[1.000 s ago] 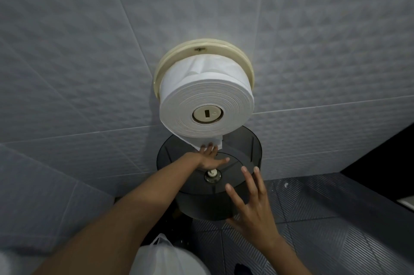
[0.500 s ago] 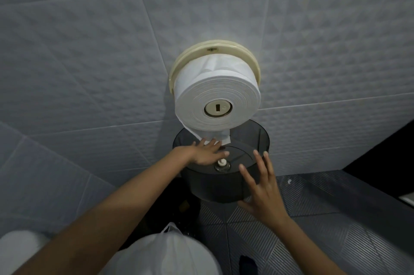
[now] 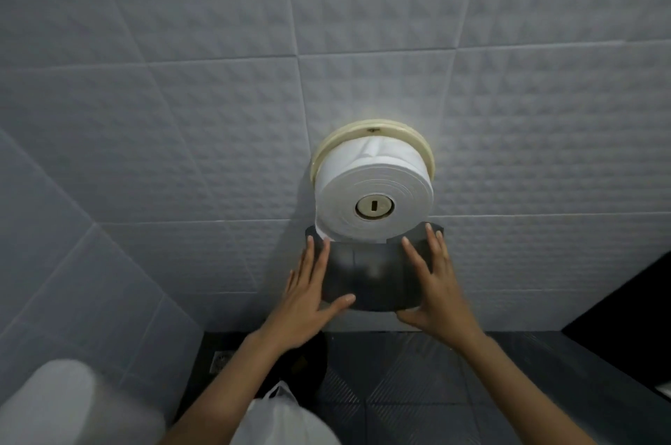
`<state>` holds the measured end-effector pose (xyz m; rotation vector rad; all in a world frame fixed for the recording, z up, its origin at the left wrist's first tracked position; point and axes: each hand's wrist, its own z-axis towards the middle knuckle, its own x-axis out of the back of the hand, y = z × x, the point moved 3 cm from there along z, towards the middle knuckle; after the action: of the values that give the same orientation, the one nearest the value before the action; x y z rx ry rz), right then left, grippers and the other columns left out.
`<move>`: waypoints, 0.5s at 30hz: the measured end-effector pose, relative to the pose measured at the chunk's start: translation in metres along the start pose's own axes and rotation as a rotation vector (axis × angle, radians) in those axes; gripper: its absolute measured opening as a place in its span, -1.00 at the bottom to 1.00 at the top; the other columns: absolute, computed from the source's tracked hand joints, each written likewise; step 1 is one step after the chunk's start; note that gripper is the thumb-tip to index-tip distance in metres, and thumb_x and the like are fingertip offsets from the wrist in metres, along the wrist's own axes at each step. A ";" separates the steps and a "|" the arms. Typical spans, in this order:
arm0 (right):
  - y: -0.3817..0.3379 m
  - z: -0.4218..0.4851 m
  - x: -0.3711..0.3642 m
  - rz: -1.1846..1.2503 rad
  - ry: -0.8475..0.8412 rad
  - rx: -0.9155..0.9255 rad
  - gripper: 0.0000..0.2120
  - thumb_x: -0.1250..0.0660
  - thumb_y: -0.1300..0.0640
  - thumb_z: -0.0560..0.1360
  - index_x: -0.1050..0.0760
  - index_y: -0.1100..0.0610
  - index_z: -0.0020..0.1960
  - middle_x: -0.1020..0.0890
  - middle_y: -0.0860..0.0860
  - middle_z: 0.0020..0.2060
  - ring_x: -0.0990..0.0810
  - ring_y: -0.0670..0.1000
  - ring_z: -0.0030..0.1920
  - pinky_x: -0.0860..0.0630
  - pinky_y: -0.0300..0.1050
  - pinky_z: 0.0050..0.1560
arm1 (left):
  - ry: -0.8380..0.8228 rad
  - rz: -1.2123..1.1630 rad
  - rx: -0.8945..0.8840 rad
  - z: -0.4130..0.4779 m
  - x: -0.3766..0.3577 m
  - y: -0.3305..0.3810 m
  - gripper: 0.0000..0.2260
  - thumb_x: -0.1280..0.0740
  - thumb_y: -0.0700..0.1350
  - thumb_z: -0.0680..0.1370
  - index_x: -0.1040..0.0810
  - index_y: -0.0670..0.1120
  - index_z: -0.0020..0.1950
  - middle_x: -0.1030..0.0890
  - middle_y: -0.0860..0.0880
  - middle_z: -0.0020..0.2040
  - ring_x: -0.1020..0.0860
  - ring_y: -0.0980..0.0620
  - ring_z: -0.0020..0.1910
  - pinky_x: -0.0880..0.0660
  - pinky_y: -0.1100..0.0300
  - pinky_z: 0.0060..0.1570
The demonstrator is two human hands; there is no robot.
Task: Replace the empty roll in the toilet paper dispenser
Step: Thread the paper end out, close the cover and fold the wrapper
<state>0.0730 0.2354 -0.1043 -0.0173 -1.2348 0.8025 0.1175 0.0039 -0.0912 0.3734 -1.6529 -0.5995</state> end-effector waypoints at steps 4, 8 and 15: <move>-0.003 0.028 0.029 0.091 0.036 0.020 0.14 -0.57 -0.06 0.21 0.16 -0.27 0.50 0.20 0.03 0.55 0.12 0.12 0.55 -0.21 0.05 0.34 | 0.048 -0.030 0.006 0.010 0.001 0.008 -0.12 -0.18 0.35 0.47 0.48 0.23 0.43 0.53 0.06 0.46 0.31 0.03 0.52 0.12 -0.07 0.51; 0.000 0.046 0.045 0.178 0.106 -0.054 0.07 -0.58 -0.05 0.23 0.07 -0.25 0.49 0.04 0.01 0.56 -0.11 0.11 0.52 -0.35 0.04 0.30 | 0.151 -0.105 0.024 0.029 0.010 0.017 -0.22 -0.16 0.25 0.54 0.44 0.26 0.42 0.47 0.04 0.50 0.27 0.00 0.54 0.07 -0.12 0.52; 0.008 0.059 0.046 0.248 0.207 -0.128 -0.08 -0.57 -0.04 0.27 -0.13 -0.11 0.49 -0.05 -0.18 0.50 -0.14 -0.02 0.50 -0.25 -0.05 0.37 | 0.238 -0.169 0.056 0.050 0.020 0.027 -0.26 -0.15 0.23 0.55 0.37 0.25 0.46 0.39 0.05 0.53 0.26 0.01 0.54 0.08 -0.07 0.52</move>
<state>0.0239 0.2431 -0.0484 -0.3556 -1.0969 0.9103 0.0679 0.0235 -0.0639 0.6066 -1.4205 -0.6107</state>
